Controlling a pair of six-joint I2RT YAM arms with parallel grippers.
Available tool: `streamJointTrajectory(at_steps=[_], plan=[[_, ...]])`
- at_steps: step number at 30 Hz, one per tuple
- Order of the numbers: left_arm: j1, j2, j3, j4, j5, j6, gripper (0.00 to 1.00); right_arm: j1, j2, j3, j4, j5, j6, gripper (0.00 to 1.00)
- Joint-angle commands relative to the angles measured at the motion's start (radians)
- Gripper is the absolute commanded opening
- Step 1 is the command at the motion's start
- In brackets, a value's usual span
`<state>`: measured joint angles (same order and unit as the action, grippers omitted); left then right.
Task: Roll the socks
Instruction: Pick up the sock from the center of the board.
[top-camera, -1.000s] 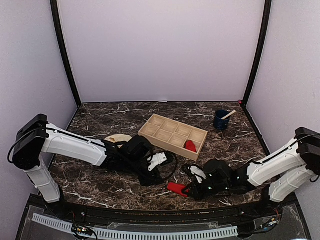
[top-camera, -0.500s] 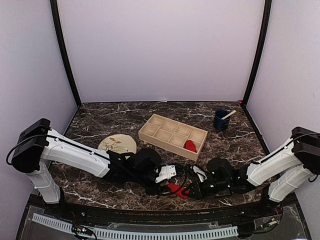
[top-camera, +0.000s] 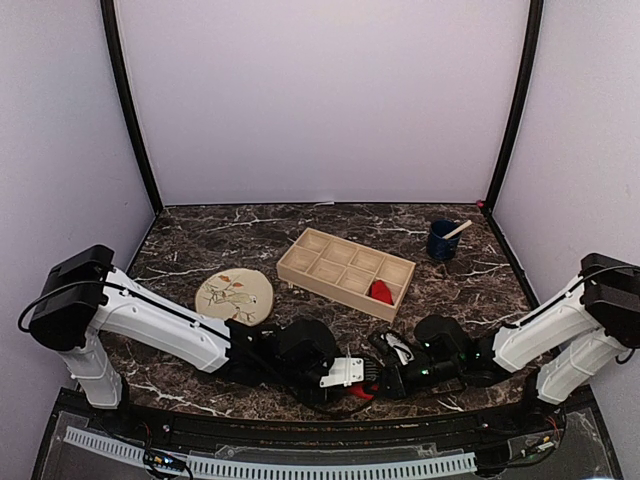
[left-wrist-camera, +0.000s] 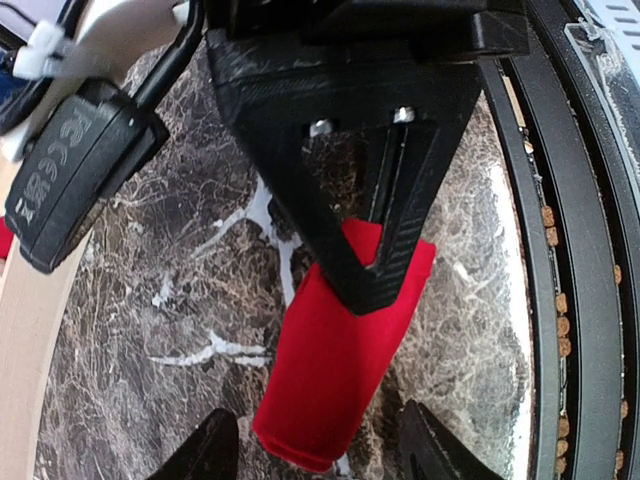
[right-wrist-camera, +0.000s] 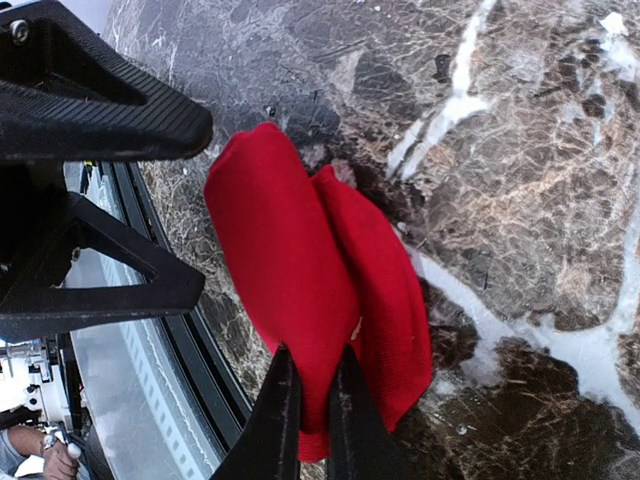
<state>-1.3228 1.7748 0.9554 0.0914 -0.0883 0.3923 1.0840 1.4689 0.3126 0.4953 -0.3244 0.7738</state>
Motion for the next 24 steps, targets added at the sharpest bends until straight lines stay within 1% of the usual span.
streamJointTrajectory(at_steps=[1, 13, 22, 24], plan=[[-0.019, 0.025, 0.027, 0.030, -0.028, 0.061, 0.58, -0.010, 0.022, -0.011, -0.002, -0.025, 0.005, 0.00], [-0.035, 0.066, 0.041, 0.056, -0.043, 0.112, 0.57, -0.019, 0.033, -0.005, -0.001, -0.048, 0.002, 0.00], [-0.035, 0.116, 0.072, 0.040, -0.035, 0.138, 0.46, -0.024, 0.034, 0.000, -0.004, -0.060, -0.001, 0.00], [-0.035, 0.131, 0.086, 0.025, -0.033, 0.138, 0.42, -0.025, 0.033, 0.000, -0.003, -0.061, -0.001, 0.00]])
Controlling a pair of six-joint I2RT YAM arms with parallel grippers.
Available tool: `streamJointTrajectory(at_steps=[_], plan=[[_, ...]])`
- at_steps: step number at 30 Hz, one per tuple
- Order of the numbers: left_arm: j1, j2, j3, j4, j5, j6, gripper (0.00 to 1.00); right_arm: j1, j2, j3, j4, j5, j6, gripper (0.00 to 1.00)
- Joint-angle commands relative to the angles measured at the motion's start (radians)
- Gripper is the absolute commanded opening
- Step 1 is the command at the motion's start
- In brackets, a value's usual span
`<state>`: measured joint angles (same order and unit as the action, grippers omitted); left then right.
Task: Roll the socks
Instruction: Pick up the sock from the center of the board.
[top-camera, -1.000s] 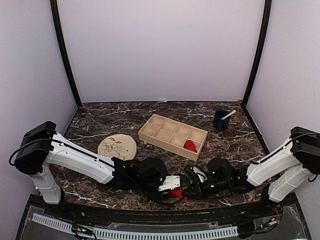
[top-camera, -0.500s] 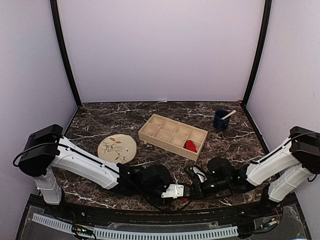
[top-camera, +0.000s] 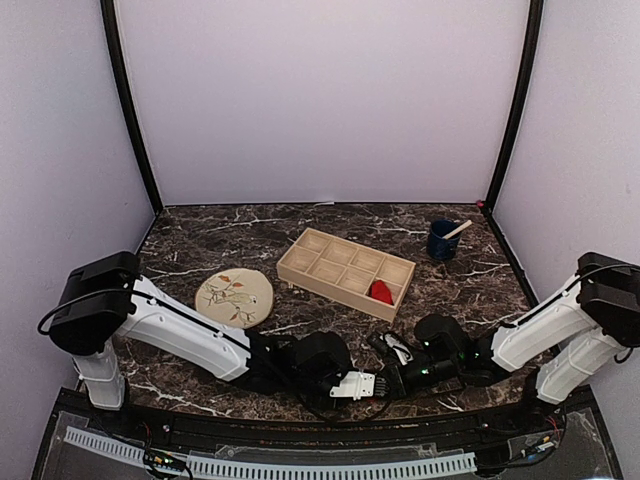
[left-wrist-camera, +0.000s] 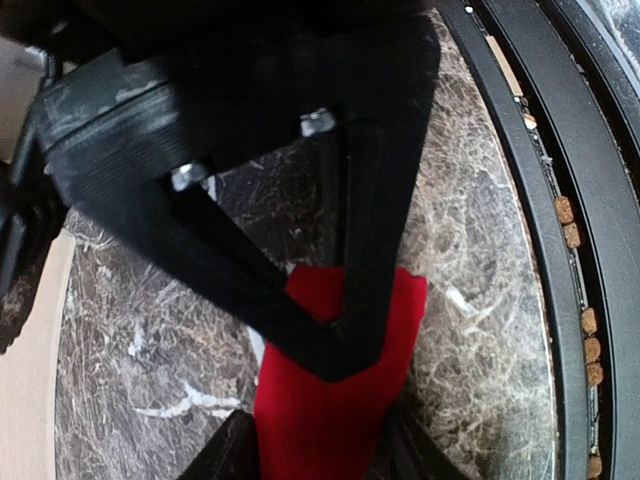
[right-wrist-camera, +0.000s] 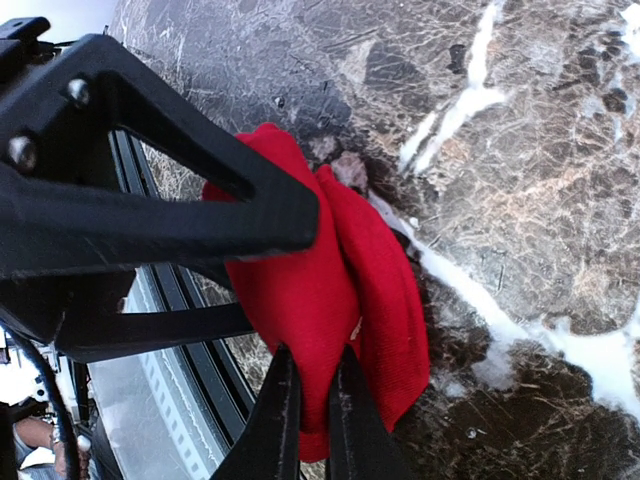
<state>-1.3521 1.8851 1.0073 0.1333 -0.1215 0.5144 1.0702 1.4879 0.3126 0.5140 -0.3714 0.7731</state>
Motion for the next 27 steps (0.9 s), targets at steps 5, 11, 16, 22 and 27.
streamJointTrajectory(at_steps=[5, 11, 16, 22, 27], plan=[[-0.005, 0.039, 0.039, -0.034, 0.009, 0.017, 0.35, -0.016, 0.011, 0.001, -0.021, -0.022, 0.000, 0.00], [-0.005, 0.069, 0.057, -0.069, 0.044, 0.019, 0.22, -0.019, 0.013, 0.002, -0.020, -0.030, 0.000, 0.00], [-0.005, 0.095, 0.072, -0.090, 0.073, 0.016, 0.15, -0.024, 0.006, 0.002, -0.030, -0.029, -0.003, 0.00], [-0.005, 0.108, 0.080, -0.102, 0.077, 0.016, 0.12, -0.024, -0.006, 0.003, -0.056, -0.019, -0.011, 0.18], [0.004, 0.103, 0.080, -0.110, 0.061, 0.014, 0.12, -0.024, -0.050, -0.009, -0.087, 0.009, -0.014, 0.31]])
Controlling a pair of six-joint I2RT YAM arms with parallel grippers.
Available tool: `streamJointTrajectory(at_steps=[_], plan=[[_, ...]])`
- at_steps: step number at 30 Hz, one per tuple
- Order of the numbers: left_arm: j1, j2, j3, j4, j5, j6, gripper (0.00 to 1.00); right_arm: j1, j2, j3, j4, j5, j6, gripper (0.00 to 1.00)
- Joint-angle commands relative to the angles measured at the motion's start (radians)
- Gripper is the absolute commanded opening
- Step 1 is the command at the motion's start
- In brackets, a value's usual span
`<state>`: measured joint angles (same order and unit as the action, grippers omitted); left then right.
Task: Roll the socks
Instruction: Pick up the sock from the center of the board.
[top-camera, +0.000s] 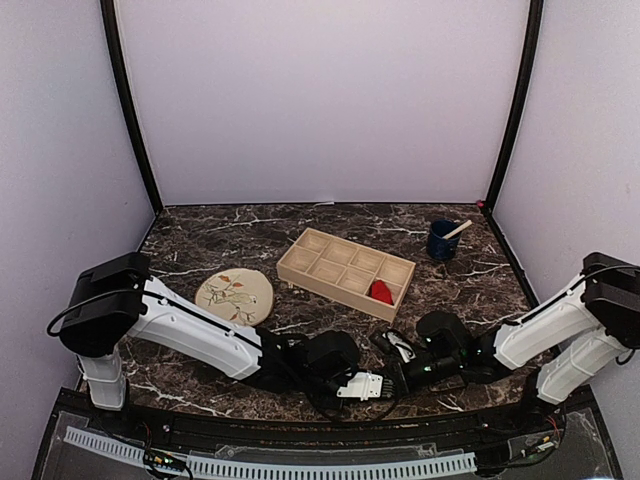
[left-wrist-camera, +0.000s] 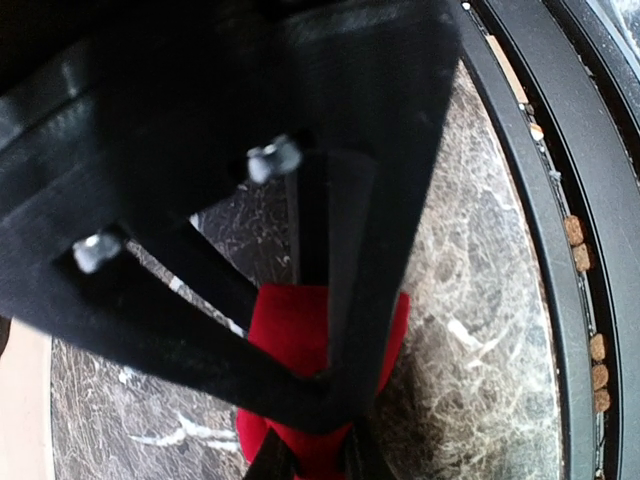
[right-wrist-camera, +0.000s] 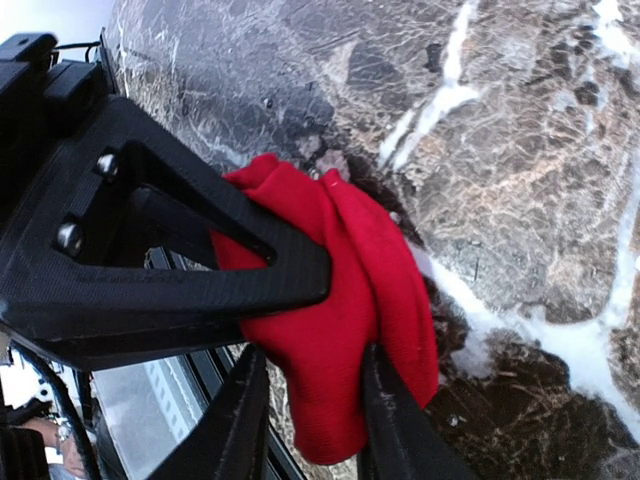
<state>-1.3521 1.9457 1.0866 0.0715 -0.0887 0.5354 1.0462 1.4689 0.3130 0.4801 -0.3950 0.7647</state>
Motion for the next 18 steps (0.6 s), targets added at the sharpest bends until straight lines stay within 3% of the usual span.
streamJointTrajectory(at_steps=[1, 18], plan=[[0.007, 0.040, 0.001, -0.050, 0.024, -0.007, 0.12, -0.001, -0.046, -0.012, -0.061, 0.039, -0.007, 0.32], [0.155, -0.041, 0.037, -0.129, 0.159, -0.109, 0.13, -0.020, -0.281, -0.064, -0.200, 0.231, 0.021, 0.37]])
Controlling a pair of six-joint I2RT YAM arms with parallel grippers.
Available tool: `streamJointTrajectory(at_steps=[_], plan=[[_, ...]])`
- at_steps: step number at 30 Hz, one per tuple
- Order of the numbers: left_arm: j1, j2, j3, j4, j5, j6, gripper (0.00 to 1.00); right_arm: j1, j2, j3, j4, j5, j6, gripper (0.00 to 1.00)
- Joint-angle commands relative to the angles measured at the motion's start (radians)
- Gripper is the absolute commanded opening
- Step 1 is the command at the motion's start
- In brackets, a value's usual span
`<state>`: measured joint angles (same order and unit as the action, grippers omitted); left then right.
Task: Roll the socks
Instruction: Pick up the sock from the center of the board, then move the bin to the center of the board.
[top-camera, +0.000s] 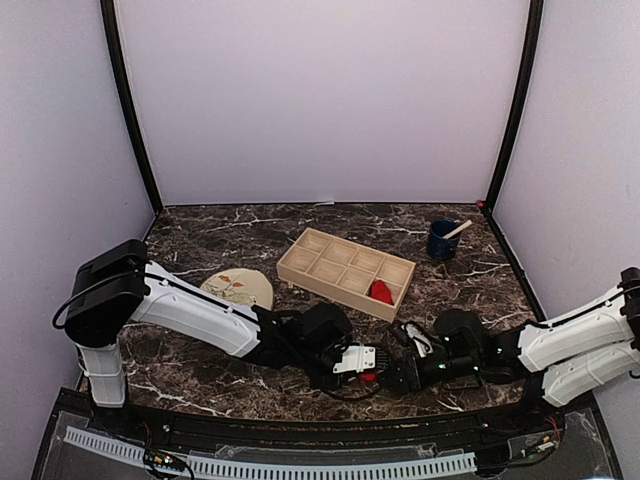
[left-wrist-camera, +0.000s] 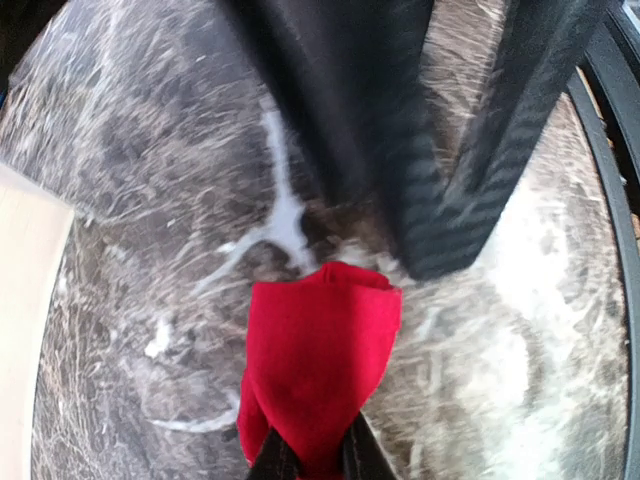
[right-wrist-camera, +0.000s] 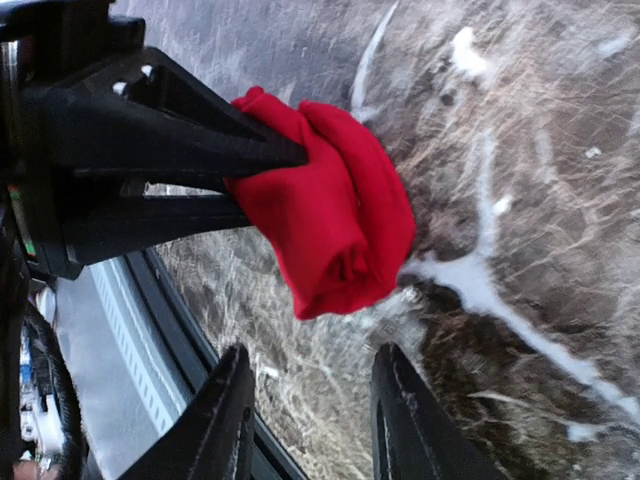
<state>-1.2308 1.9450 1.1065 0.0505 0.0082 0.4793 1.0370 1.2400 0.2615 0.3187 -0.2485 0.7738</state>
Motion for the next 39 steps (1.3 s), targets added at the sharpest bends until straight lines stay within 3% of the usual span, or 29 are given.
streamJointTrajectory(at_steps=[1, 12, 19, 30, 39], plan=[[0.044, -0.044, 0.019, -0.114, 0.071, -0.058, 0.12, -0.012, -0.070, -0.013, -0.052, 0.107, 0.012, 0.37], [0.190, -0.142, 0.049, -0.137, 0.218, -0.190, 0.12, -0.031, -0.170, -0.016, -0.113, 0.229, 0.012, 0.37], [0.331, -0.219, 0.073, -0.071, 0.219, -0.266, 0.11, -0.031, -0.170, -0.016, -0.094, 0.250, 0.009, 0.37], [0.365, -0.089, 0.249, 0.044, -0.003, -0.103, 0.07, -0.031, -0.167, 0.002, -0.076, 0.313, -0.012, 0.37], [0.363, 0.050, 0.322, 0.147, -0.073, 0.058, 0.04, -0.031, -0.152, 0.010, -0.071, 0.343, -0.034, 0.37]])
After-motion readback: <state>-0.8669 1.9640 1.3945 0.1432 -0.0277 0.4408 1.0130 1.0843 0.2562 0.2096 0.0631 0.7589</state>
